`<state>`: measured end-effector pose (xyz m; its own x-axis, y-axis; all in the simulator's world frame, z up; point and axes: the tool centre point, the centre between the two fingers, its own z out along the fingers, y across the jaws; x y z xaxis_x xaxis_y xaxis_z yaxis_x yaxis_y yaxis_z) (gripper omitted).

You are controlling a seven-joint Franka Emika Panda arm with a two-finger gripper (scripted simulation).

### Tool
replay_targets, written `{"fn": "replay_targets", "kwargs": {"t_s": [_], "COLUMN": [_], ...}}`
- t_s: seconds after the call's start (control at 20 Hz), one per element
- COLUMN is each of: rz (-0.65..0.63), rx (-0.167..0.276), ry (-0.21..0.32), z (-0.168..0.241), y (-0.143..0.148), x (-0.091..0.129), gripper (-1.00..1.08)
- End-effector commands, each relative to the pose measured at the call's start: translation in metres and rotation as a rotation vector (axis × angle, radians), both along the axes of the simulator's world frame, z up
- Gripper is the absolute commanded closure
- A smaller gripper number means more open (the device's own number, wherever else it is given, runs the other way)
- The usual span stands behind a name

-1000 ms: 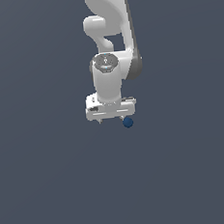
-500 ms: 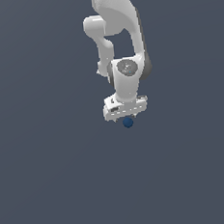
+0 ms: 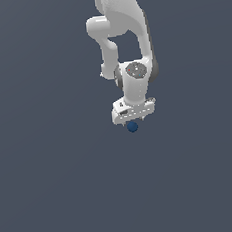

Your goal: Pick up the object and move it to a goal position.

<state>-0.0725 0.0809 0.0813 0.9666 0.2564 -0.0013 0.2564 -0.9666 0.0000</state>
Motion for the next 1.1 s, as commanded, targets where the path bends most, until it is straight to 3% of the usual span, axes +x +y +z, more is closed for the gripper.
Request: {"fn": "replay_targets", "kwargs": {"t_s": [0.0, 0.75, 0.8, 1.05], "rz": [0.000, 0.003, 0.003, 0.003], "rx": [0.000, 0.000, 0.000, 0.000], "ry": [0.000, -0.001, -0.001, -0.001], "z": [-0.003, -0.050, -0.050, -0.050], "y": [0.000, 0.001, 0.001, 0.001], "x": [0.000, -0.001, -0.001, -0.001], "gripper": [-0.92, -0.92, 1.08, 1.08]}}
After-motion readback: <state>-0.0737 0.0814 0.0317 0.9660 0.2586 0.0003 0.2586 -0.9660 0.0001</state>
